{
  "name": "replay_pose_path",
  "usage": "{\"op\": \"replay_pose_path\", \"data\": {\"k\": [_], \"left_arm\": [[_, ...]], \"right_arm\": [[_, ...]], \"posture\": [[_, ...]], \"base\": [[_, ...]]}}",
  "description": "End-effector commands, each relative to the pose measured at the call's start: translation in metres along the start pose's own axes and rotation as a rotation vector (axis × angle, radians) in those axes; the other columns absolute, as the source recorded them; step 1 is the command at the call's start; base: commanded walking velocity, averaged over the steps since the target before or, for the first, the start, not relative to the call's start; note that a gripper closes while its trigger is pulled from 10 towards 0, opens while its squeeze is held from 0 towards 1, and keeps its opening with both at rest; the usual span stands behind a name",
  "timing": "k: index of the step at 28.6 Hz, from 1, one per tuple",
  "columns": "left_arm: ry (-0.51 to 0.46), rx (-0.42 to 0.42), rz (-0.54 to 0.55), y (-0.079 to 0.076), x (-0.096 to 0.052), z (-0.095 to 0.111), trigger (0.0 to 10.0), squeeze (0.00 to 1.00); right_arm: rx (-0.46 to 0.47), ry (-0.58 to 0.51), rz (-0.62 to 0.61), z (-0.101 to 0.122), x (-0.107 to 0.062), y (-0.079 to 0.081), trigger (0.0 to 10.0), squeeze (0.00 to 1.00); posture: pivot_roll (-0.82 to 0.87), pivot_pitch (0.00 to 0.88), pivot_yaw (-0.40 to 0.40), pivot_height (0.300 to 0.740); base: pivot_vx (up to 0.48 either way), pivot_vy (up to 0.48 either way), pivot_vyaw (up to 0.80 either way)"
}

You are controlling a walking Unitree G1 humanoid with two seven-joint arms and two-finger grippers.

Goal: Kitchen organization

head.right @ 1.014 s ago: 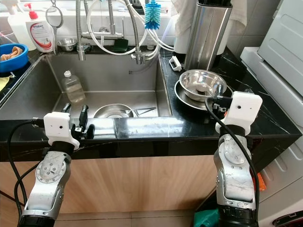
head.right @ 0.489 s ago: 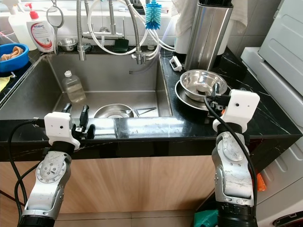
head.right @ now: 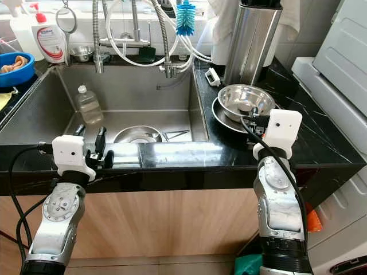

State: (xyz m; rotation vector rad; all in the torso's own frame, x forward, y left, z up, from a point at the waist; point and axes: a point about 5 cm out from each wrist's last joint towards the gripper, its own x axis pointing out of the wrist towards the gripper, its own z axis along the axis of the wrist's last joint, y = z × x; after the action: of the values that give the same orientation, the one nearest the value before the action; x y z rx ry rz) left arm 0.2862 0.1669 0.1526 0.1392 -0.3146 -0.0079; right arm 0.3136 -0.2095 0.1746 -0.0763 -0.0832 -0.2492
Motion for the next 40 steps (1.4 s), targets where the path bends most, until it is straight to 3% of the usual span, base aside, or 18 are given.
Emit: {"op": "replay_pose_path", "data": {"k": [1, 8, 9, 10, 11, 12, 36, 40], "left_arm": [[0.061, 0.002, 0.007, 0.002, -0.003, -0.01, 10.0, 0.0], [0.06, 0.003, 0.012, 0.002, -0.003, -0.01, 10.0, 0.0], [0.059, 0.003, 0.013, 0.003, -0.003, -0.01, 10.0, 0.0], [0.059, 0.003, 0.013, 0.003, -0.003, -0.009, 10.0, 0.0], [0.059, 0.003, 0.013, 0.003, -0.003, -0.009, 10.0, 0.0], [0.059, 0.003, 0.013, 0.003, -0.003, -0.009, 10.0, 0.0], [0.053, 0.006, 0.005, 0.003, -0.002, -0.008, 10.0, 0.0], [0.051, 0.008, 0.004, 0.003, -0.001, -0.007, 10.0, 0.0]], "right_arm": [[-0.014, 0.018, 0.008, 0.001, 0.003, 0.001, 10.0, 0.0], [-0.021, 0.049, 0.038, -0.004, 0.003, 0.007, 10.0, 0.0], [-0.021, 0.047, 0.04, -0.004, 0.003, 0.007, 4.3, 0.0], [-0.021, 0.046, 0.04, -0.004, 0.003, 0.007, 2.8, 0.0], [-0.02, 0.045, 0.041, -0.003, 0.003, 0.007, 2.8, 0.0], [-0.017, 0.041, 0.04, -0.003, 0.004, 0.008, 0.0, 0.0], [-0.006, 0.032, 0.044, 0.001, 0.004, 0.011, 0.0, 0.0], [0.01, -0.003, 0.054, 0.011, 0.006, 0.014, 0.0, 0.0]], "posture": [[-0.07, 0.0, -0.046, 0.706], [-0.07, 0.003, -0.046, 0.706], [-0.07, 0.002, -0.047, 0.706], [-0.07, 0.002, -0.047, 0.706], [-0.07, 0.002, -0.047, 0.706], [-0.07, 0.002, -0.046, 0.706], [-0.06, 0.004, -0.039, 0.706], [-0.06, 0.004, -0.037, 0.706]], "base": [[0.0, 0.0, 0.0], [0.0, 0.0, 0.0], [0.0, 0.0, 0.0], [0.0, 0.0, 0.0], [0.0, 0.0, 0.0], [0.0, 0.0, 0.0], [0.0, 0.0, 0.0], [0.0, 0.0, 0.0]]}}
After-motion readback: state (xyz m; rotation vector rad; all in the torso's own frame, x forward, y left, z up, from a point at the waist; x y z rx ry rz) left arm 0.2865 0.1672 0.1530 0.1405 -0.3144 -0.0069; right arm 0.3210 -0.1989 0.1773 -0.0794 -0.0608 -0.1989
